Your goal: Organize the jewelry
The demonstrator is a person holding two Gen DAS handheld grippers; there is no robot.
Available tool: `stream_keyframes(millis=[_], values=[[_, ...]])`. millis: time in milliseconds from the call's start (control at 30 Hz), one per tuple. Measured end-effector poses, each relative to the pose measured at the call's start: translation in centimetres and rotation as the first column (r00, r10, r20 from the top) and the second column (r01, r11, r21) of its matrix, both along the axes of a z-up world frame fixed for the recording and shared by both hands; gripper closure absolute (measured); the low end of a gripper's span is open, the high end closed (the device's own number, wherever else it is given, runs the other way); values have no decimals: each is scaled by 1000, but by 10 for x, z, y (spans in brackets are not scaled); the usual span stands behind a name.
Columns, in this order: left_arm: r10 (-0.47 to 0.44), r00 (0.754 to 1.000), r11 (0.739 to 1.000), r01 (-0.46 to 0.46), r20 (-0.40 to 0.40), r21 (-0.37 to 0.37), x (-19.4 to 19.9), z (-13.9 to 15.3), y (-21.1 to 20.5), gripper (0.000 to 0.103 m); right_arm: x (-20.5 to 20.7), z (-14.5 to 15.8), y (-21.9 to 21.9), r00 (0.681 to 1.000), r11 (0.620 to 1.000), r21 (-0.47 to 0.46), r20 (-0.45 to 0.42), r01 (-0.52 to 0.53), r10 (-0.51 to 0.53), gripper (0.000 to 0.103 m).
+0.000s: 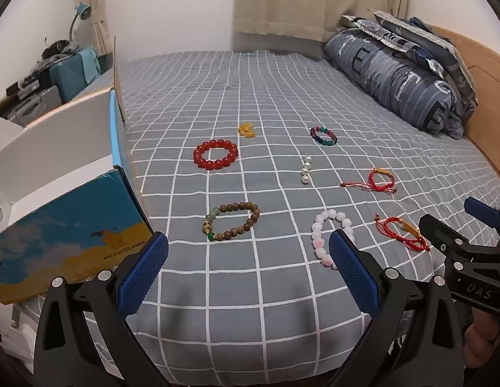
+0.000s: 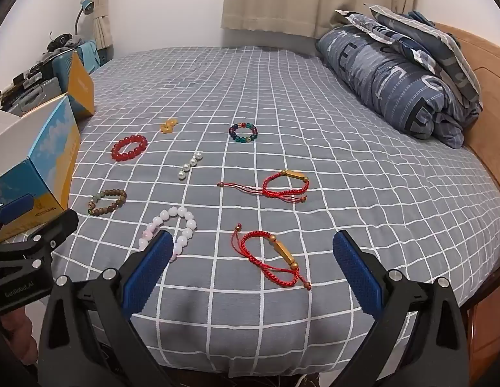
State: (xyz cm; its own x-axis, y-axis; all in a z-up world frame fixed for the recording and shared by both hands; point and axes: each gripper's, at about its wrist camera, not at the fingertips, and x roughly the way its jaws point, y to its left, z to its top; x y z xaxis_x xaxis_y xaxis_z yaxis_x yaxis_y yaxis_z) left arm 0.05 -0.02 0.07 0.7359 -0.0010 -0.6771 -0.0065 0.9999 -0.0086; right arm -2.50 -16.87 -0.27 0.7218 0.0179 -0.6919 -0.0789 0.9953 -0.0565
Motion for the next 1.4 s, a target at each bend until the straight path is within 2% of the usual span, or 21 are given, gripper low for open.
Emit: stream_keyframes(millis=[300, 1400], values=[[3, 1000, 1000, -3, 0, -19, -1, -2, -3, 6, -1, 8, 3, 1000, 1000, 8, 3, -3, 3, 8], [18, 1000, 1000, -18, -12, -3, -1, 1, -1, 6, 2, 3, 1, 1000, 999, 35, 3, -25, 25, 8]])
